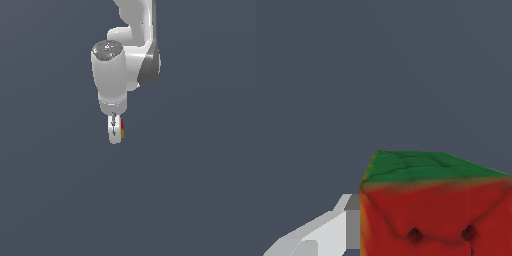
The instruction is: Pick up the object and move it to a goal position.
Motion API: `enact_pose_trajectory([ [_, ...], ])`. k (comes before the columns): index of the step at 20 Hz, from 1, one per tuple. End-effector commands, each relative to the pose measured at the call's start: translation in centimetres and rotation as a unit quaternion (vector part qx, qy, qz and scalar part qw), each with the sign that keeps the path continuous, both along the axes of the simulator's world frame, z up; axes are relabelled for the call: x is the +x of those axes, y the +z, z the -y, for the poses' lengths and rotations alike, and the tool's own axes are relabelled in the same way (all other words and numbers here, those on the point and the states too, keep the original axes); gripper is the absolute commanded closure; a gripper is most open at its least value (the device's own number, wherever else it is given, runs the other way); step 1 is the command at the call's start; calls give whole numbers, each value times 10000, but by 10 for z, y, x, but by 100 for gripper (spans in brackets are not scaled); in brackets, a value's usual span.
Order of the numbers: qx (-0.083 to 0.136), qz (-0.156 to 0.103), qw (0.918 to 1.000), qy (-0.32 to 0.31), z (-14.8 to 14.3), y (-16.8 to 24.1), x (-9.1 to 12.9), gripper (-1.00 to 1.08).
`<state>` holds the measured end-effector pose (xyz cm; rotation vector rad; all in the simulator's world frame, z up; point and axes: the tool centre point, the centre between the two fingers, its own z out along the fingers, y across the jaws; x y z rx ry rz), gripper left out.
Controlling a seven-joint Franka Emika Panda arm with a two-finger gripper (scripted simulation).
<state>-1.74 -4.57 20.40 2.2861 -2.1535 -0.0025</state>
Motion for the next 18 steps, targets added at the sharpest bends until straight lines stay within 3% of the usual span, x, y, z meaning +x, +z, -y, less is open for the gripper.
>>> enact_pose_trajectory([
  [1, -6, 7, 10000, -5, -4, 32, -1, 108],
  [11, -14, 8, 10000, -4, -20, 145, -4, 108],
  [18, -9, 9, 10000, 5, -29, 200, -3, 108],
])
